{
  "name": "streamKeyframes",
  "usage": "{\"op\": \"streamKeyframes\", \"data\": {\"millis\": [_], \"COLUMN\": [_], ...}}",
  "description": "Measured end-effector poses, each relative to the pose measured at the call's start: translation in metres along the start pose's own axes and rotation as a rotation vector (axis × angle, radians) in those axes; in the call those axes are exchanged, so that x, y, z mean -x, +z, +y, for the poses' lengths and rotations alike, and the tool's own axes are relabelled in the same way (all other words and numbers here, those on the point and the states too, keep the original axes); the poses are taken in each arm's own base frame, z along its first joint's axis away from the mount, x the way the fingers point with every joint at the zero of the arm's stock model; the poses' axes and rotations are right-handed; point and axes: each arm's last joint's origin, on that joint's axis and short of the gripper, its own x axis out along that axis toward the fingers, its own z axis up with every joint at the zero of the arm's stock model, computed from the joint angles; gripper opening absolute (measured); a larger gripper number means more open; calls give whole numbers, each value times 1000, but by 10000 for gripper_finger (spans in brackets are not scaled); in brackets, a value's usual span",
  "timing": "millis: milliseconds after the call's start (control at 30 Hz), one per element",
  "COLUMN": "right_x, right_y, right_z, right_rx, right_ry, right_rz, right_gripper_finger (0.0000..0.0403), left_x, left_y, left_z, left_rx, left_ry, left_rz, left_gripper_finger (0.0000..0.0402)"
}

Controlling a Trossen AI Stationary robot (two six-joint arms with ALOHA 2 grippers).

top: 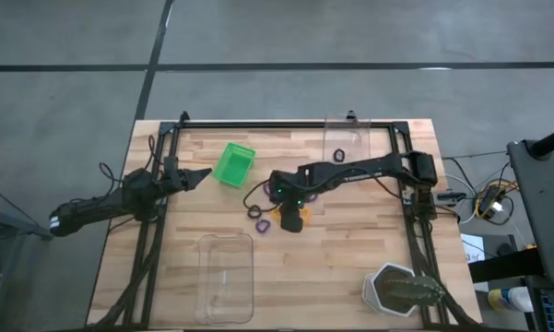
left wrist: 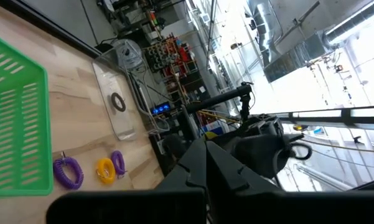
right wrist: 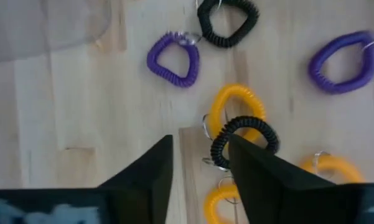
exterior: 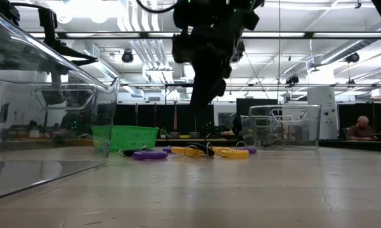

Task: Sort spring keychains
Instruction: Put the right black spring keychain into the top transparent bin

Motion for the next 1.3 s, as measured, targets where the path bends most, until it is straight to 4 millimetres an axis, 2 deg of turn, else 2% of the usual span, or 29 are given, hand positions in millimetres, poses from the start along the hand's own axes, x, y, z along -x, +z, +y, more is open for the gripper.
{"op": "streamKeyframes", "data": {"millis": [200,533,767,1033,1300], "right_x": [-26,-52,-53,-51,-34], "right_y": [-5,-12,-12,-14,1], "right_z": [-2,-7,-7,-7,-2], "right_rx": [-3,-21,-33,-35,-32], "right_ry": [-7,-29,-31,-35,-27], "right_rz": [65,132,134,166,131], "right_gripper_finger": [188,173,137,24,19], "left_x": [0,0,0,0,0], "left_y": [0,0,0,0,0], "left_z": [0,0,0,0,0], "left_rx": [0,0,0,0,0], "left_ry": [0,0,0,0,0], "left_rz": [0,0,0,0,0], "left_gripper_finger": [0,0,0,0,0]}}
